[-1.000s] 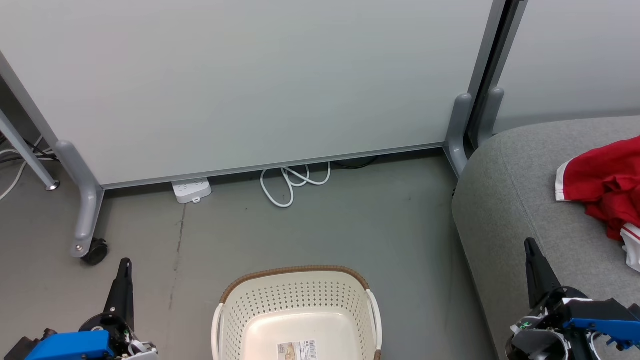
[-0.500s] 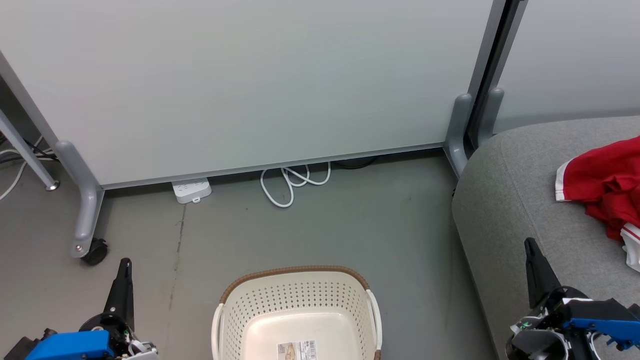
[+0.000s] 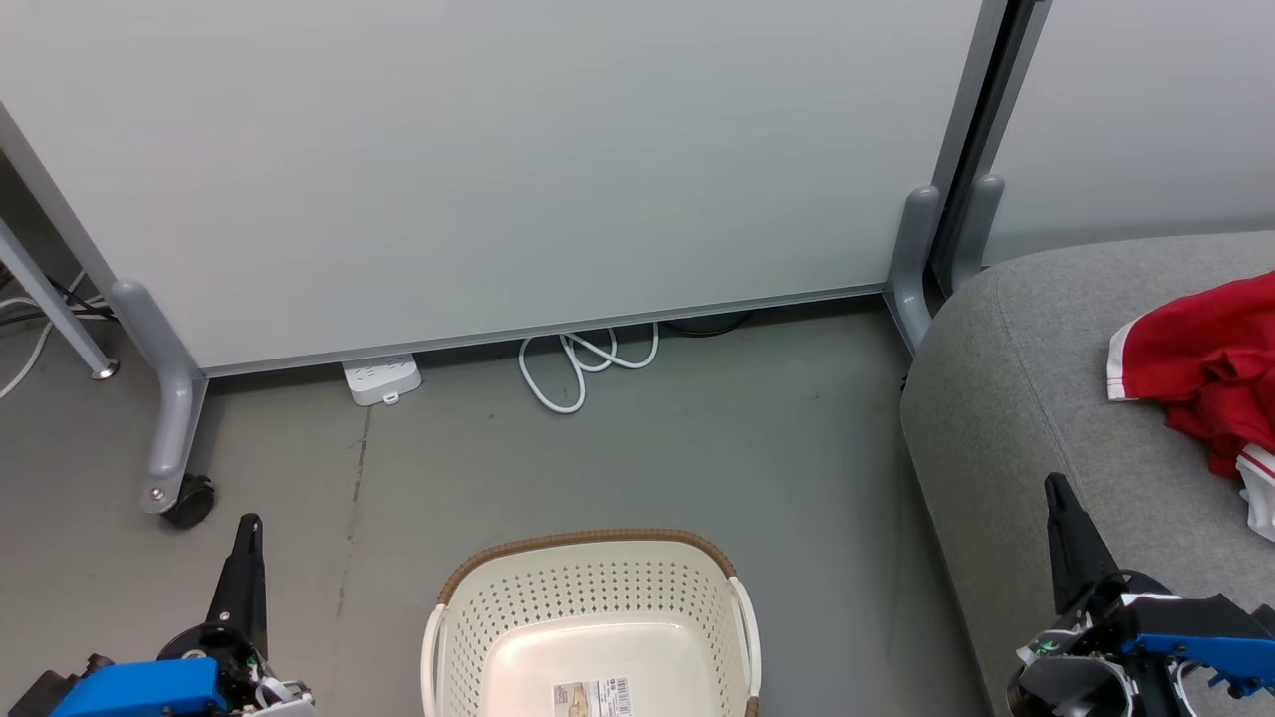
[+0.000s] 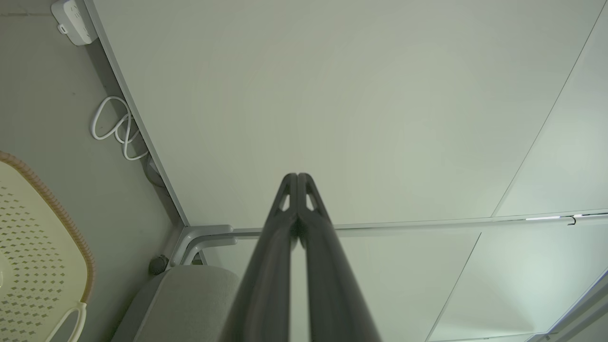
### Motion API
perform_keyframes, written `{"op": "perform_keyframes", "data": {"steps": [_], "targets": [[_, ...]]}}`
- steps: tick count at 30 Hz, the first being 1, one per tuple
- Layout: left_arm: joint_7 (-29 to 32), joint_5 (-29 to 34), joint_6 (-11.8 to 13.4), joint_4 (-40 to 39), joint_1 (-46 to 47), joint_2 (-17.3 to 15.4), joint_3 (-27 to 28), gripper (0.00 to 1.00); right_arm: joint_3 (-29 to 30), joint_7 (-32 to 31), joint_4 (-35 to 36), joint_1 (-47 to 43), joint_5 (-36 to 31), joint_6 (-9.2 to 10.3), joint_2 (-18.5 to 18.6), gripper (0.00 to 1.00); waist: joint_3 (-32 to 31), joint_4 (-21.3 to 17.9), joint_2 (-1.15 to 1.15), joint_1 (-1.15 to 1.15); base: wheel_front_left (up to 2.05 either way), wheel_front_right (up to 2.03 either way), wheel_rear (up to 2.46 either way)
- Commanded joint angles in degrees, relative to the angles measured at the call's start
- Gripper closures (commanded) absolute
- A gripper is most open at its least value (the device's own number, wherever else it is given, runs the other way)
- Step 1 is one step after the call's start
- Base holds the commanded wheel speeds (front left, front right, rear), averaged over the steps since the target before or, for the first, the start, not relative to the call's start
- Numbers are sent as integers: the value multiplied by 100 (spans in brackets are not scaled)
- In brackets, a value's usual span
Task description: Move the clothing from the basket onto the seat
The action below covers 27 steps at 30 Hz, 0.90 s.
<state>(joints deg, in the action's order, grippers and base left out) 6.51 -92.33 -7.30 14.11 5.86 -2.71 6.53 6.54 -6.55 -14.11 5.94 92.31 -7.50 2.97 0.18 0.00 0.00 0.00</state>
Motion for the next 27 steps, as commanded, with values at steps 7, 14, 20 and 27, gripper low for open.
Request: {"op": "perform_keyframes", "data": {"steps": [7,14,20,27], "targets": [[26,-17,-37,-15,67,-32,16,100,5,-18,18,54,18,2,-18,100,0,0,0,0,0,0,0],[26,-17,-38,-15,67,-32,15,100,5,-18,18,54,19,2,-18,100,0,0,0,0,0,0,0],[26,-17,-38,-15,67,-32,15,100,5,-18,17,54,19,2,-18,100,0,0,0,0,0,0,0],[26,-17,-38,-16,67,-32,15,100,4,-18,17,54,19,2,-18,100,0,0,0,0,0,0,0]]}}
